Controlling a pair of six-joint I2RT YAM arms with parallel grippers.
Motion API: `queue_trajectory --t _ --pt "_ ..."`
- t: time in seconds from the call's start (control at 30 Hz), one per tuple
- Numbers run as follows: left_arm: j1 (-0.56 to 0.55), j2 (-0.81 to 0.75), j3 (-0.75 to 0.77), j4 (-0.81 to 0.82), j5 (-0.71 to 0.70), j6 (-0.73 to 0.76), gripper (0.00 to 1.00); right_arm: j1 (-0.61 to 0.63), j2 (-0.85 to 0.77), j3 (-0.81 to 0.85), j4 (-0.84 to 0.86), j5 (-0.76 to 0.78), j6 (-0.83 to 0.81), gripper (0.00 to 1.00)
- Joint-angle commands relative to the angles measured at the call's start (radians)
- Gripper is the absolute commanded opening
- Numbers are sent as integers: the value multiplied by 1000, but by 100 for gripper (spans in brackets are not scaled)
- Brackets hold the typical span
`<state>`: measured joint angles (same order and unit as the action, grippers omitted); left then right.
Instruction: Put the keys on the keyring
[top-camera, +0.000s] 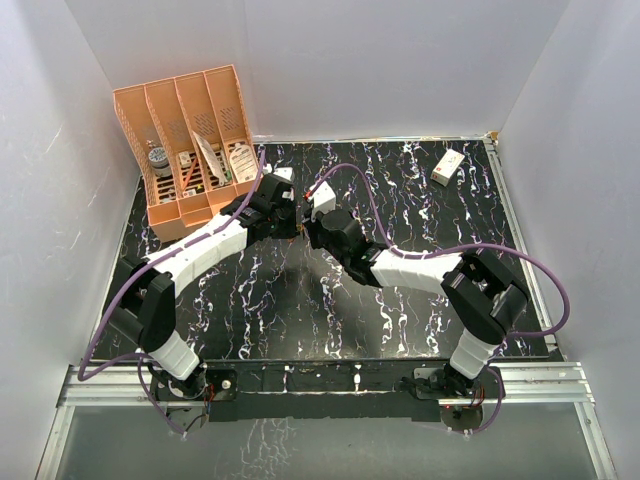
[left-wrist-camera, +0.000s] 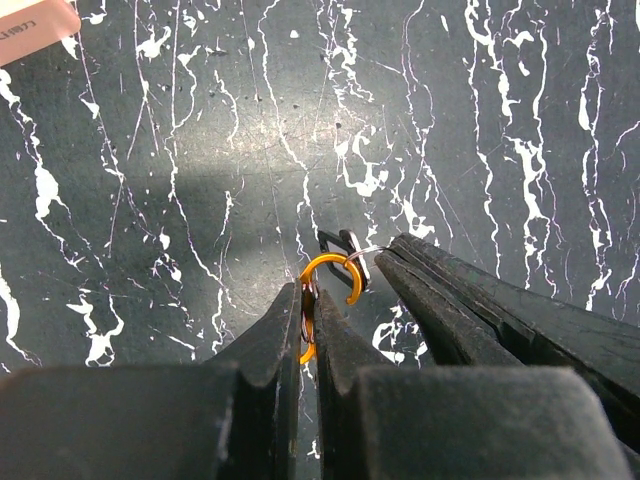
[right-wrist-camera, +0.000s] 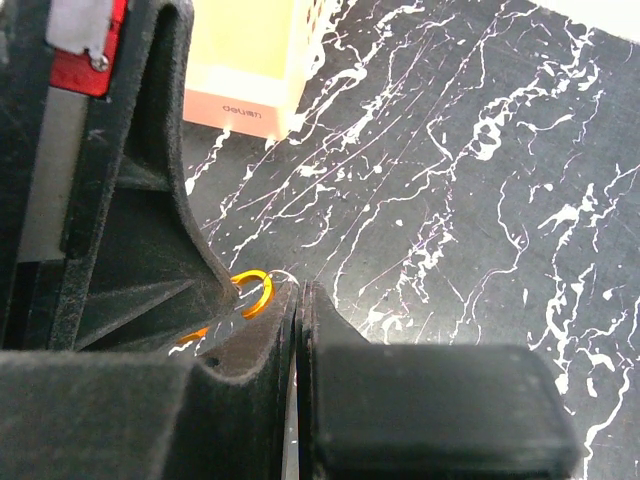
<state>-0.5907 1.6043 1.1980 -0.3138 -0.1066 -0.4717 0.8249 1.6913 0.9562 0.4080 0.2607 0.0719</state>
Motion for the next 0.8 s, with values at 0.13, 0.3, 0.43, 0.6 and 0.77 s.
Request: queue_trajectory --t 0.13,0.3,0.43,0.6,0.77 --pt "6 -62 -8 22 23 10 0 3 -33 20 116 55 -48 0" --pt "6 -58 -18 40 28 8 0 4 -49 16 123 65 -69 0" --pt "6 -59 -28 58 31 8 0 4 -66 9 130 73 -86 0" --pt "6 -60 -35 72 36 6 0 3 -78 7 132 80 -99 0" --pt "6 -61 -35 69 38 7 0 3 -77 4 129 80 -95 0"
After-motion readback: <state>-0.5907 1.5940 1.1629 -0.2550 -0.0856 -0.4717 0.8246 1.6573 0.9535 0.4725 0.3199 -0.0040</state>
